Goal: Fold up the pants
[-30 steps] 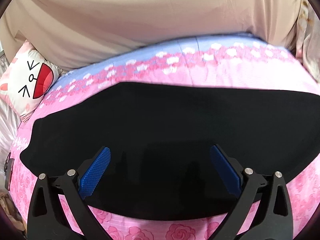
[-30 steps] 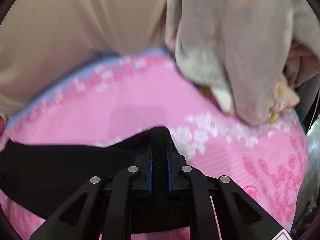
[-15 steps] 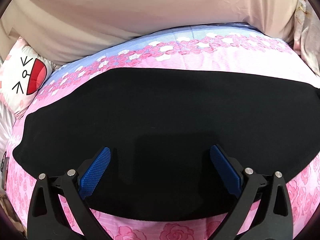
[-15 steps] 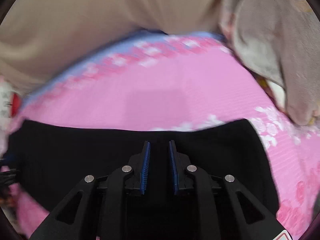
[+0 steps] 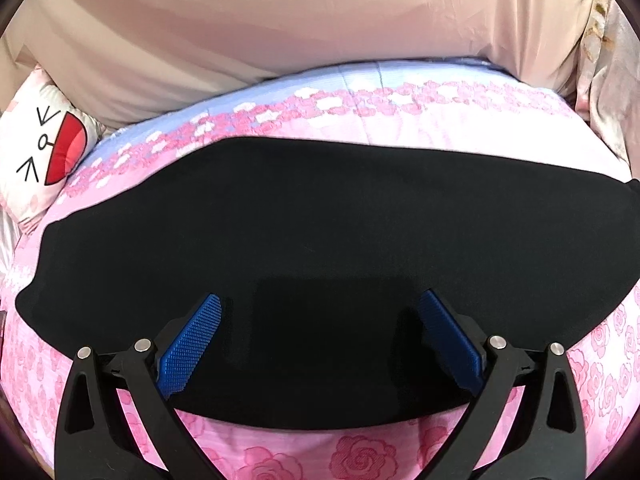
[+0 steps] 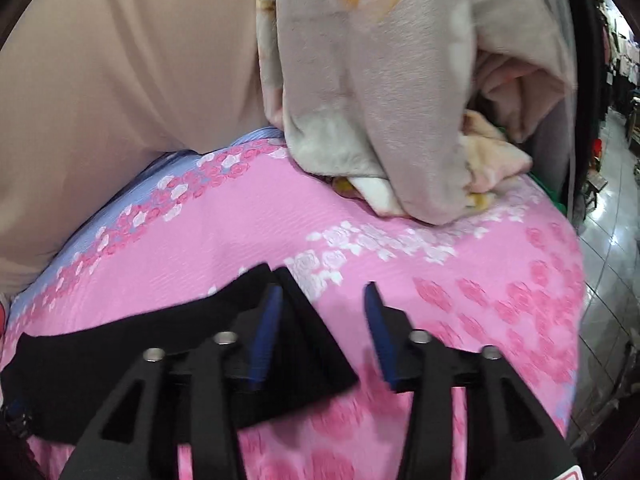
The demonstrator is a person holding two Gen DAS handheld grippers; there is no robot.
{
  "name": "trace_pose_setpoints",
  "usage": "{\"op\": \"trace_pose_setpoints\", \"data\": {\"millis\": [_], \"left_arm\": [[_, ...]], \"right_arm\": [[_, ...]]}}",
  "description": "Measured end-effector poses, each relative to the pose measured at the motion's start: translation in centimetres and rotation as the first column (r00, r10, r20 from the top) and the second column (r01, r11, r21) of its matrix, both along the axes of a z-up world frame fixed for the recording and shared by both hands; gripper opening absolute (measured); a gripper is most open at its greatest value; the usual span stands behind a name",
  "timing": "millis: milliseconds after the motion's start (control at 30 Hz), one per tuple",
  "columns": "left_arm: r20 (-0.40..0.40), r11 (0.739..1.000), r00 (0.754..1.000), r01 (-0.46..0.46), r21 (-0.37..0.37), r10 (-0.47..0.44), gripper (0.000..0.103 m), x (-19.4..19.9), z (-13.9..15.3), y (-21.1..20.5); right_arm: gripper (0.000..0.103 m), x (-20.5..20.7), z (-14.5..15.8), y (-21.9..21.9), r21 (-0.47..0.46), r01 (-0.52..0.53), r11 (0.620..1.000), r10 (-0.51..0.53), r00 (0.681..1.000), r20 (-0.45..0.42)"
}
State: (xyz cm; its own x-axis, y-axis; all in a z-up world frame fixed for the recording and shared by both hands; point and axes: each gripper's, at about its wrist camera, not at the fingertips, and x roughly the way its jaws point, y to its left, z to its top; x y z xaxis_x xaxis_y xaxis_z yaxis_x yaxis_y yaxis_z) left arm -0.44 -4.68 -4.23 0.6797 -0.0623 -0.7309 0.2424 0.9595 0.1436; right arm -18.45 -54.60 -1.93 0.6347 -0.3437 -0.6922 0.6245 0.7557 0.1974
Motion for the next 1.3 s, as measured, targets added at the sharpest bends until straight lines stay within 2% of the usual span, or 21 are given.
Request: {"op": "trace_pose_setpoints", "data": {"millis": [33, 100, 167, 267, 367, 400, 467, 500, 533, 600, 667, 700, 800, 867, 1033, 1167, 1300], "left_arm": [[0.005, 1.0, 1.0, -0.001, 0.0, 0.001, 0.098, 0.0, 0.1, 0.0], [0.014, 1.0, 1.0, 0.004, -0.009, -0.004, 0.098, -0.1, 0.5, 0.1], [0.019, 1.0, 1.0, 0.012, -0.021, -0.012, 0.098, -0.1, 0.8, 0.0], [0.038, 0.999, 0.999, 0.018, -0.04, -0.016, 0.098, -0.4, 1.6, 0.2], [0.066, 0.998, 0.998, 0.015, -0.053, -0.012, 0.098, -1.0, 2.5, 0.9], [0.078, 0.998, 0.997, 0.012, -0.057, -0.007, 0.098, -1.2, 2.8, 1.3], [0.091, 0.998, 0.996, -0.004, -0.067, 0.01, 0.098, -1.5, 3.1, 2.3], [0.093, 0.997, 0.995, -0.018, -0.076, 0.025, 0.098, -1.5, 3.3, 2.9], [0.093, 0.996, 0.995, -0.03, -0.082, 0.038, 0.098, -1.4, 3.3, 3.5], [0.093, 0.994, 0.993, -0.057, -0.091, 0.065, 0.098, -1.2, 3.5, 4.7], [0.102, 0.991, 0.99, -0.083, -0.102, 0.093, 0.098, -1.0, 3.8, 6.1], [0.109, 0.989, 0.989, -0.093, -0.114, 0.105, 0.098, -0.9, 4.1, 6.8], [0.127, 0.982, 0.982, -0.119, -0.146, 0.138, 0.098, -0.7, 5.0, 8.6], [0.136, 0.976, 0.978, -0.136, -0.167, 0.159, 0.098, -0.7, 5.6, 10.0], [0.132, 0.963, 0.972, -0.161, -0.216, 0.192, 0.098, -0.3, 6.5, 12.8], [0.127, 0.948, 0.966, -0.189, -0.256, 0.227, 0.098, -0.3, 6.8, 15.1], [0.113, 0.945, 0.962, -0.214, -0.247, 0.247, 0.098, -0.2, 6.2, 16.8]], "right_arm": [[0.063, -0.6, 0.1, 0.8, -0.006, 0.003, 1.0, -0.003, 1.0, -0.005], [0.068, -1.3, -0.2, 1.8, 0.015, -0.017, 1.0, 0.017, 1.0, -0.012], [0.069, -1.4, -1.0, 2.1, 0.061, -0.044, 0.997, 0.045, 0.999, -0.018], [0.069, -1.1, -2.7, 2.2, 0.083, -0.029, 0.996, 0.034, 0.998, -0.061], [0.07, -0.4, -4.4, 1.5, 0.141, -0.004, 0.99, 0.012, 0.998, -0.056], [0.07, -0.3, -4.4, 1.6, 0.135, -0.002, 0.991, 0.009, 0.999, -0.05], [0.049, 0.2, -4.4, 1.9, 0.135, -0.012, 0.991, 0.019, 0.999, -0.047], [0.018, 0.4, -4.3, 2.0, 0.163, -0.027, 0.986, 0.033, 0.999, -0.034], [0.017, 0.5, -4.3, 2.0, 0.207, -0.05, 0.977, 0.052, 0.999, -0.003], [0.017, 1.0, -3.1, 2.9, 0.206, -0.056, 0.977, 0.049, 0.998, 0.037], [0.017, 1.3, -1.2, 4.3, 0.221, -0.108, 0.969, 0.083, 0.989, 0.119], [0.017, 1.7, 0.6, 5.6, 0.228, -0.155, 0.961, 0.114, 0.977, 0.182], [0.017, 3.4, 4.5, 9.2, 0.198, -0.264, 0.944, 0.207, 0.941, 0.268], [0.017, 5.2, 7.2, 12.8, 0.166, -0.371, 0.913, 0.304, 0.895, 0.326], [0.017, 10.0, 11.3, 22.1, 0.088, -0.565, 0.821, 0.501, 0.784, 0.366], [0.017, 14.2, 10.8, 30.6, 0.061, -0.695, 0.716, 0.648, 0.695, 0.31], [0.018, 17.8, 6.5, 38.1, 0.1, -0.769, 0.631, 0.751, 0.638, 0.17]]}}
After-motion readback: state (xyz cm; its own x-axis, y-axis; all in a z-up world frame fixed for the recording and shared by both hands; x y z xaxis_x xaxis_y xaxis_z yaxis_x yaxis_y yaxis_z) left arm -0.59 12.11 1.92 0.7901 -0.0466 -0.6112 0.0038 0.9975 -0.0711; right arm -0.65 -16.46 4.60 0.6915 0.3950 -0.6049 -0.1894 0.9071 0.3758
